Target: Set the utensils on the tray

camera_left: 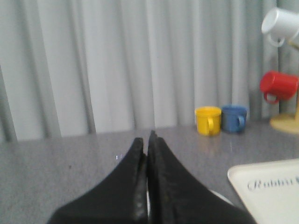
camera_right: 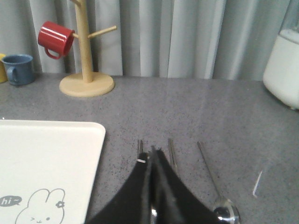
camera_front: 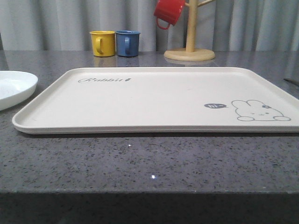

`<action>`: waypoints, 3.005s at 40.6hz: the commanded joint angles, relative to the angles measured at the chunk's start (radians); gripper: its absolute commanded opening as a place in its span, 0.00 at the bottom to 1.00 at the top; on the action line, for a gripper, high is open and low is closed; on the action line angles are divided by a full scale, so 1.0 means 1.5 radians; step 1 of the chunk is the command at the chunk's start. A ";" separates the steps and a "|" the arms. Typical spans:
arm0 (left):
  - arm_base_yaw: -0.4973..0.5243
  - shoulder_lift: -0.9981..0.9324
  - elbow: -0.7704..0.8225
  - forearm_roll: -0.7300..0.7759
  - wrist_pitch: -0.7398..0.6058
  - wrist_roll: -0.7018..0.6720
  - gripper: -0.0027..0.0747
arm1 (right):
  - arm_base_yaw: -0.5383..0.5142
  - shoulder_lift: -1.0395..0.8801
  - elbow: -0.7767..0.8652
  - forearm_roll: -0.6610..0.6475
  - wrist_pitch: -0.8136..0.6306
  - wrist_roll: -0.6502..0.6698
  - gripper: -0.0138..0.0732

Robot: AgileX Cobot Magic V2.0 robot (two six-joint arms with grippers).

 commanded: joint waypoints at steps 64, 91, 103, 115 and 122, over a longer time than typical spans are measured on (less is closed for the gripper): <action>-0.052 0.586 -0.389 -0.067 0.472 0.053 0.74 | -0.002 0.077 -0.037 -0.005 -0.037 -0.003 0.85; -0.147 0.834 -0.495 -0.038 0.604 0.053 0.67 | -0.002 0.077 -0.037 -0.005 -0.037 -0.003 0.85; -0.147 0.843 -0.495 -0.035 0.606 0.054 0.33 | -0.002 0.077 -0.037 -0.005 -0.037 -0.003 0.85; -0.147 0.843 -0.495 -0.035 0.604 0.074 0.01 | -0.002 0.077 -0.037 -0.005 -0.037 -0.003 0.85; -0.148 0.836 -0.517 -0.011 0.640 0.082 0.01 | -0.002 0.077 -0.037 -0.005 -0.037 -0.003 0.85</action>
